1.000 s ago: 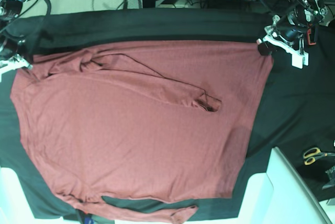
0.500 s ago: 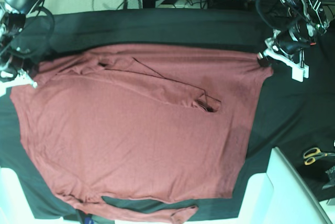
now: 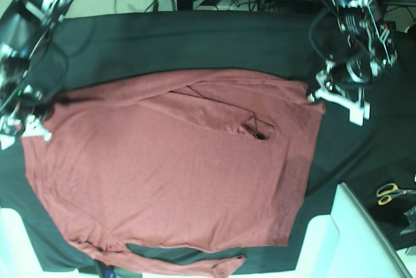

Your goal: Fold the T-shirt properly

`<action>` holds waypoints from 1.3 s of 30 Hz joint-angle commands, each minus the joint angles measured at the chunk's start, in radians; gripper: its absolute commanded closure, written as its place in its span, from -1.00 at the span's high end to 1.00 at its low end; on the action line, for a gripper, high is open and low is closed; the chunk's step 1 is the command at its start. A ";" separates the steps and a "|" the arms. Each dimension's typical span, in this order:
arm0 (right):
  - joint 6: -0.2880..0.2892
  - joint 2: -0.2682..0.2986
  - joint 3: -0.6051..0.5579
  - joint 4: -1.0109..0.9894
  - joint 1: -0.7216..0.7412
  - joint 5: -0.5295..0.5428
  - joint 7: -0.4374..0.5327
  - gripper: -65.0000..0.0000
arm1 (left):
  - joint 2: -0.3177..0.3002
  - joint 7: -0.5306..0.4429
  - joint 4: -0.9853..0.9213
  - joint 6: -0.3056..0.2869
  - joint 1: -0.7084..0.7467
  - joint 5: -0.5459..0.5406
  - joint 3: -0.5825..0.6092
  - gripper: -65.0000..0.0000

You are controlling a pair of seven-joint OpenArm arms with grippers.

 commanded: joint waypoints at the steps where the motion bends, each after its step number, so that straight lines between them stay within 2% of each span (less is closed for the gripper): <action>1: 0.000 0.029 0.001 -0.004 0.031 0.011 0.013 -0.99 | -0.011 -0.013 0.003 -0.002 -0.023 -0.014 -0.001 -1.00; 10: -0.003 0.077 0.001 -0.148 0.082 0.011 0.097 -0.99 | -0.014 -0.018 -0.068 -0.001 -0.104 -0.011 -0.006 -1.00; 14: -0.003 0.078 0.001 -0.171 0.083 0.011 0.134 -0.99 | -0.014 -0.021 -0.084 0.033 -0.124 -0.011 -0.004 -1.00; 23: -0.003 0.078 -0.004 -0.174 0.108 0.009 0.133 -0.99 | -0.014 -0.021 -0.084 0.039 -0.143 -0.011 -0.001 -1.00; 28: -0.003 0.077 -0.057 -0.174 0.120 0.009 0.136 -0.99 | -0.014 -0.021 -0.086 0.039 -0.143 -0.011 -0.001 -1.00; 30: -0.014 0.074 -0.056 -0.174 0.120 0.009 0.137 -0.99 | -0.014 -0.021 -0.086 0.039 -0.143 -0.011 -0.001 -1.00; 33: -0.071 0.072 -0.056 -0.174 0.120 0.011 0.139 -0.99 | -0.014 -0.021 -0.086 0.039 -0.144 -0.011 -0.001 -1.00; 39: -0.081 0.072 -0.054 -0.174 0.120 0.012 0.139 -0.98 | -0.014 -0.021 -0.086 0.039 -0.146 -0.011 -0.001 -1.00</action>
